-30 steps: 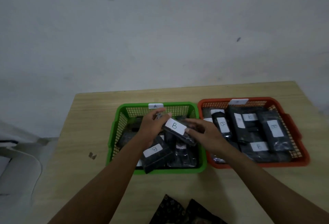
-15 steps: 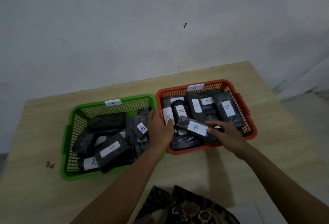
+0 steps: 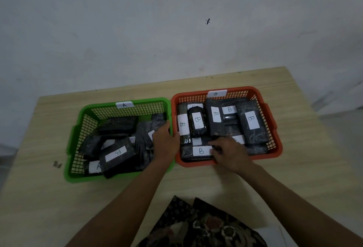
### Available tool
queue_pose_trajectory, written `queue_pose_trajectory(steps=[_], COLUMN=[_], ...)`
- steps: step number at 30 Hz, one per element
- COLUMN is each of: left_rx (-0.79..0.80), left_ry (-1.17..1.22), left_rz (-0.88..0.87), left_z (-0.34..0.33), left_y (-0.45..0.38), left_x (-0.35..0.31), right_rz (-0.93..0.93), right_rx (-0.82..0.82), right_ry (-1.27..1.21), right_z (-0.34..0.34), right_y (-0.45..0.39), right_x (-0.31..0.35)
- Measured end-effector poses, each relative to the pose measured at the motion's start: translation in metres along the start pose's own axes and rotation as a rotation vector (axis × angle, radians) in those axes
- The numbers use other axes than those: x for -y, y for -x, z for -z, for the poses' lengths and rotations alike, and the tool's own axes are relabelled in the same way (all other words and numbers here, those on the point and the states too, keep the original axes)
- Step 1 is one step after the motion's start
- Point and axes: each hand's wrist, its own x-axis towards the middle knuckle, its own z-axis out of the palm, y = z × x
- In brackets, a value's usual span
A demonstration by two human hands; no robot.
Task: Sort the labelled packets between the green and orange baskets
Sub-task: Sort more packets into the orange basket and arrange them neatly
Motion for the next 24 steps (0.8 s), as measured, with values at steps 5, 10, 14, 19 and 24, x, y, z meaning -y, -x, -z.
queue_pose_trajectory(steps=[5, 10, 14, 19, 24], left_rx=[0.130, 0.140, -0.052, -0.161, -0.161], left_ry=[0.076, 0.176, 0.033, -0.181, -0.222], left_rz=[-0.004, 0.035, -0.018, 0.135, 0.136], left_z=[0.017, 0.059, 0.107, 0.154, 0.164], left_y=[0.000, -0.006, -0.007, 0.005, 0.012], left_x=[-0.006, 0.001, 0.036, 0.094, 0.120], right_rz=[0.071, 0.220, 0.327, 0.232, -0.089], right_rx=[-0.230, -0.324, -0.241, -0.089, 0.077], right_ry=[0.059, -0.108, -0.157, -0.258, -0.084], right_z=[-0.009, -0.011, -0.019, -0.047, -0.079], right_y=[0.004, -0.012, -0.031, -0.045, -0.045], right_x=[0.016, 0.064, 0.120, 0.191, 0.232])
